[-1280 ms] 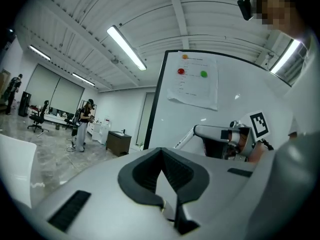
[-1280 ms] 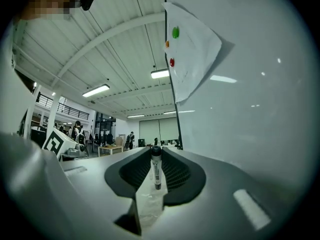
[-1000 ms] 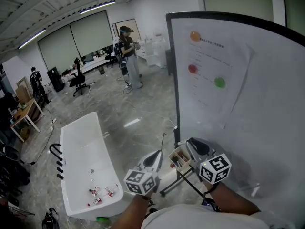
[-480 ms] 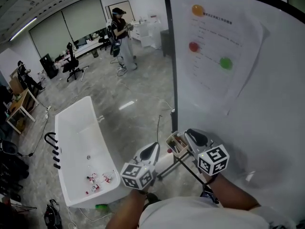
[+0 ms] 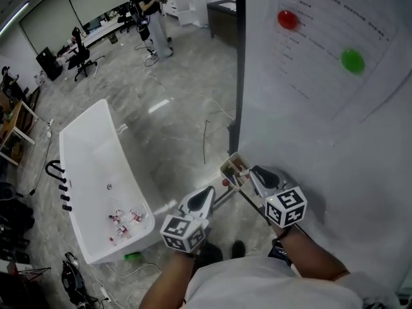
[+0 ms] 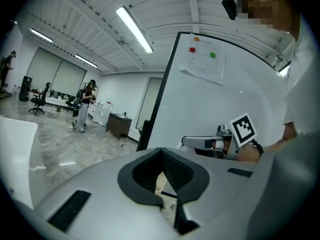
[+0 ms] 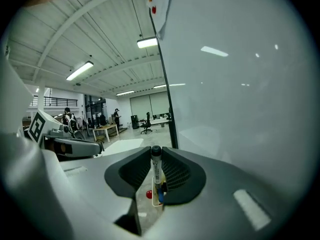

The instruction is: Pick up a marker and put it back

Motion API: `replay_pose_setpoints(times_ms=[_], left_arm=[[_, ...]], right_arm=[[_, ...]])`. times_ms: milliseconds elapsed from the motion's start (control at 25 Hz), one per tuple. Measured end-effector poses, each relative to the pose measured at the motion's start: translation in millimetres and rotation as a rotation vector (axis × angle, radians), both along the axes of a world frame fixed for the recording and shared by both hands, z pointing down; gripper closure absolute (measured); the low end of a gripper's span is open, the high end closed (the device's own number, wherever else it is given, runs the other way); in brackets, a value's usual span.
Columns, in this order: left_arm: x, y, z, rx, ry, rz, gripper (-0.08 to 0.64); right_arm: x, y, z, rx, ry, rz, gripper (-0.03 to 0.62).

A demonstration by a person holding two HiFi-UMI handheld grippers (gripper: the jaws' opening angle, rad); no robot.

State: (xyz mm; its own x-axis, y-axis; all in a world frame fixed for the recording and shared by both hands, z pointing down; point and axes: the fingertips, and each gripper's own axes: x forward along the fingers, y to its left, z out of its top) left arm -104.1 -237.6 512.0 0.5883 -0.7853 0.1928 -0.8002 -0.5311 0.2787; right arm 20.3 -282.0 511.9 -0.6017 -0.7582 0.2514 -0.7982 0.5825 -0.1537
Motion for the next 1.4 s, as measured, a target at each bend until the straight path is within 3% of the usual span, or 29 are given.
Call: replay_pose_setpoints(times_ms=[400, 640, 960, 1200, 1400], left_arm=[[-6.6, -30.8, 59.7, -0.093, -0.032, 0.024, 0.555], [-2.4, -30.0, 71.9, -0.113, -0.036, 0.044, 0.555], [12.0, -17.9, 53.3, -0.082, -0.039, 0.066, 0.555], [24.7, 5.0, 11.2, -0.012, -0.049, 0.072, 0.555], [24.4, 9.7, -33.4, 0.098, -0.054, 0.051, 0.555]], right_arm=[[-15.4, -22.2, 97.5, -0.195, 0.112, -0.04, 0.523], [-15.8, -21.1, 111.3, -0.226, 0.123, -0.042, 0.514], [-6.5, -9.9, 77.7, -0.159, 0.097, -0.035, 0.508], [-9.7, 12.6, 13.9, -0.011, 0.082, -0.078, 0.561], [-19.7, 24.1, -47.6, 0.135, 0.055, -0.127, 0.589]])
